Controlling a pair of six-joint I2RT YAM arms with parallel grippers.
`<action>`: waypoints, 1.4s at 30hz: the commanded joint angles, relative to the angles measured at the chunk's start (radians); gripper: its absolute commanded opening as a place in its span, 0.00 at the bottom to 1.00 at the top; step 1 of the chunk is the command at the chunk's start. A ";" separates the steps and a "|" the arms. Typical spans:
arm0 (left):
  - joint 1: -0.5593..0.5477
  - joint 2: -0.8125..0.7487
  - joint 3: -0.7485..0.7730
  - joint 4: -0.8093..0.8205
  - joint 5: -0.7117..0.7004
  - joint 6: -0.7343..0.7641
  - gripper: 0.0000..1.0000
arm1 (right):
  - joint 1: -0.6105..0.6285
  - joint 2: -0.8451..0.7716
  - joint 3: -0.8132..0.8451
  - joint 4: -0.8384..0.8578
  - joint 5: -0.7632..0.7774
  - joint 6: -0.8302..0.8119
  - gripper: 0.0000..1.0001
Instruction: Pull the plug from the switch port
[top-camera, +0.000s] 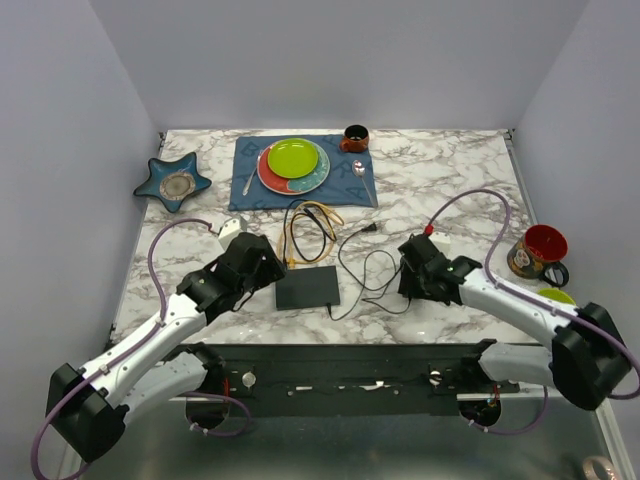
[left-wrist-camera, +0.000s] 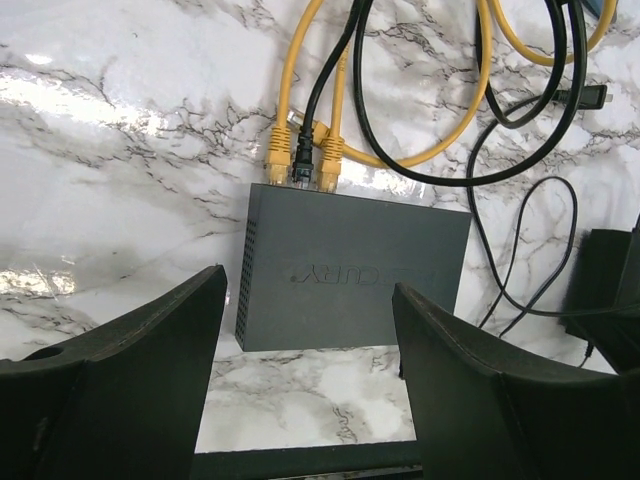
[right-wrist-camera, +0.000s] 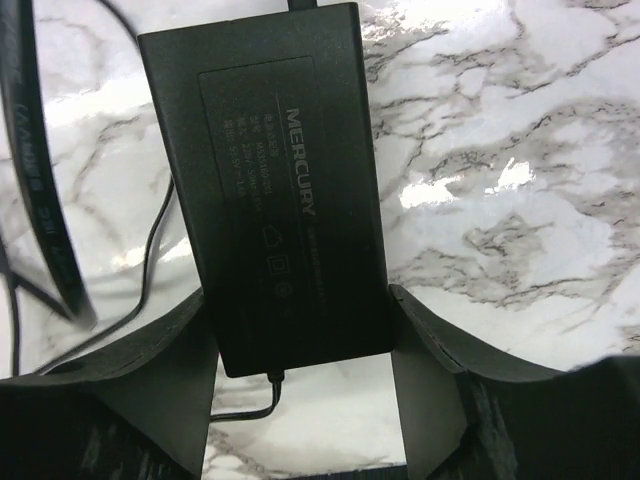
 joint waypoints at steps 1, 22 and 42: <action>0.005 -0.019 -0.004 -0.035 -0.041 -0.009 0.79 | 0.031 -0.210 -0.032 0.000 -0.053 -0.010 0.01; 0.010 -0.073 0.009 0.048 0.025 0.025 0.92 | 0.102 -0.461 0.276 0.150 -0.465 -0.245 0.01; 0.016 -0.300 0.151 -0.357 -0.300 -0.152 0.97 | 0.435 0.292 0.841 0.136 -0.413 -0.380 0.01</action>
